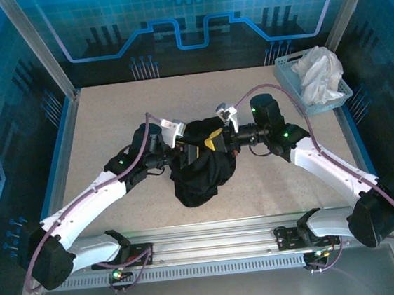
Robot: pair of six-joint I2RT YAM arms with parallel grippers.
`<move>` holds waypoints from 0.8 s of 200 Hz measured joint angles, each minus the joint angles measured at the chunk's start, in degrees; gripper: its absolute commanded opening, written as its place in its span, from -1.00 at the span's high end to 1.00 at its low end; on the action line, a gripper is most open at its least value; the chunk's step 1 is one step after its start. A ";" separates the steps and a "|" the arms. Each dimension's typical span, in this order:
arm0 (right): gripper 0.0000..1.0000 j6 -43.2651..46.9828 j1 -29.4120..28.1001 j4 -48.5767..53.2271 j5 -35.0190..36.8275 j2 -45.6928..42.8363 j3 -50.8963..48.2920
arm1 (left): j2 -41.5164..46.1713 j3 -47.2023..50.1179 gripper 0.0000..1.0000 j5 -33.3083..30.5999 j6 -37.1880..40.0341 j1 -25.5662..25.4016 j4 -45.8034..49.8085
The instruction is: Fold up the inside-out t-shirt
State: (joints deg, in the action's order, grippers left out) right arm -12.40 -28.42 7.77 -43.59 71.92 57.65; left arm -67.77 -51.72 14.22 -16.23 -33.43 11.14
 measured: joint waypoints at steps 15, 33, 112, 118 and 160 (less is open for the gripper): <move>1.00 0.44 0.00 0.46 0.20 0.00 0.09 | 0.11 0.00 0.76 -0.48 -0.07 0.09 -0.04; 1.00 1.11 0.02 1.73 1.55 0.00 0.42 | 1.36 0.07 0.99 -0.83 -0.48 0.52 0.02; 0.94 2.99 -2.05 8.37 21.62 -2.01 3.23 | 16.09 3.26 1.00 14.80 -10.88 7.32 -11.74; 0.91 2.99 -2.36 8.68 22.80 -2.01 3.34 | 16.06 3.26 1.00 16.20 -11.98 7.91 -12.57; 0.52 2.05 -2.82 14.82 34.23 -0.33 7.87 | 15.08 3.30 1.00 21.75 -18.47 10.62 -15.76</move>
State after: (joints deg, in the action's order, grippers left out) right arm -10.35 -31.24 22.59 -9.37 71.59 65.52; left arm -52.69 -48.42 35.97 -34.70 -22.81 -4.62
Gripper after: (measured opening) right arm 0.190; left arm 0.053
